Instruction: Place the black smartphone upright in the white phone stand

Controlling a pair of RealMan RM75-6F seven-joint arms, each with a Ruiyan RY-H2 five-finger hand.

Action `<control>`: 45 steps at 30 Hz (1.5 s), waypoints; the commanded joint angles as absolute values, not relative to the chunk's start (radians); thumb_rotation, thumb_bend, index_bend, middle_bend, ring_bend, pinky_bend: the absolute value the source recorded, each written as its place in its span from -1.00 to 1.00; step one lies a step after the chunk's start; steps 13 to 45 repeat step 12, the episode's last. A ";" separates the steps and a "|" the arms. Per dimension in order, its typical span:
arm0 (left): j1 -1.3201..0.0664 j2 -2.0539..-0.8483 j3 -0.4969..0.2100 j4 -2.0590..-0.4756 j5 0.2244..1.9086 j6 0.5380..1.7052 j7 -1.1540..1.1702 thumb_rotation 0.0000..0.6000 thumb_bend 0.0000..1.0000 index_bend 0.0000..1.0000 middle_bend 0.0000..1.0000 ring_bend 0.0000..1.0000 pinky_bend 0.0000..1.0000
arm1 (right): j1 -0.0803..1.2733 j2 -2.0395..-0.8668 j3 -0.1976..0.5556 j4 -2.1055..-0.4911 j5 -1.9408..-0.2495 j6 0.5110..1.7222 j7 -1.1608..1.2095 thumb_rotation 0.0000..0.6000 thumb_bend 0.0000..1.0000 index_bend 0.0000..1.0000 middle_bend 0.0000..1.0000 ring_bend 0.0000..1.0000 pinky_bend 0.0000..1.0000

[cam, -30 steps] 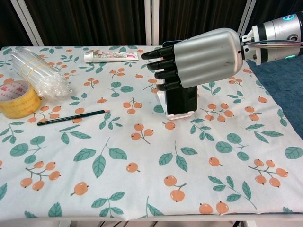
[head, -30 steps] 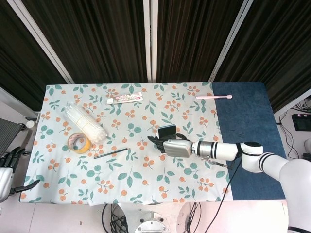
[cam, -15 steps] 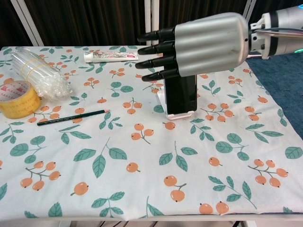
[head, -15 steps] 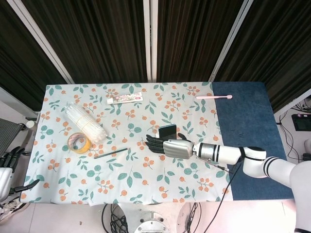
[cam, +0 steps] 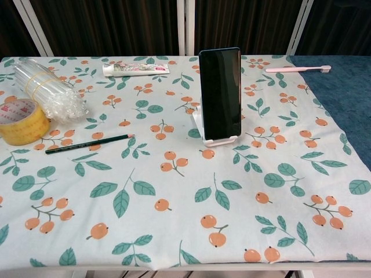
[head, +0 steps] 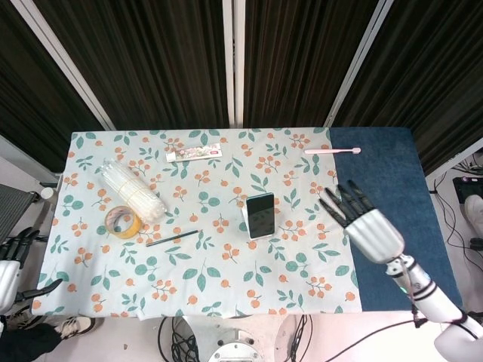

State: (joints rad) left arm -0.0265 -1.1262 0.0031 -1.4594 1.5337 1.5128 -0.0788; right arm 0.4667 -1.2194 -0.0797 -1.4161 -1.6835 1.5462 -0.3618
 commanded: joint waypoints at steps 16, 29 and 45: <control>-0.040 -1.133 -0.001 -1.476 1.556 1.520 -0.047 0.20 -0.87 -0.82 -0.88 -0.74 -0.57 | 0.120 -1.309 -0.082 -1.247 -1.366 1.537 0.201 1.00 -0.65 -1.00 -1.00 -1.00 -1.00; -0.040 -1.133 -0.001 -1.476 1.556 1.520 -0.047 0.20 -0.87 -0.82 -0.88 -0.74 -0.57 | 0.120 -1.309 -0.082 -1.247 -1.366 1.537 0.201 1.00 -0.65 -1.00 -1.00 -1.00 -1.00; -0.040 -1.133 -0.001 -1.476 1.556 1.520 -0.047 0.20 -0.87 -0.82 -0.88 -0.74 -0.57 | 0.120 -1.309 -0.082 -1.247 -1.366 1.537 0.201 1.00 -0.65 -1.00 -1.00 -1.00 -1.00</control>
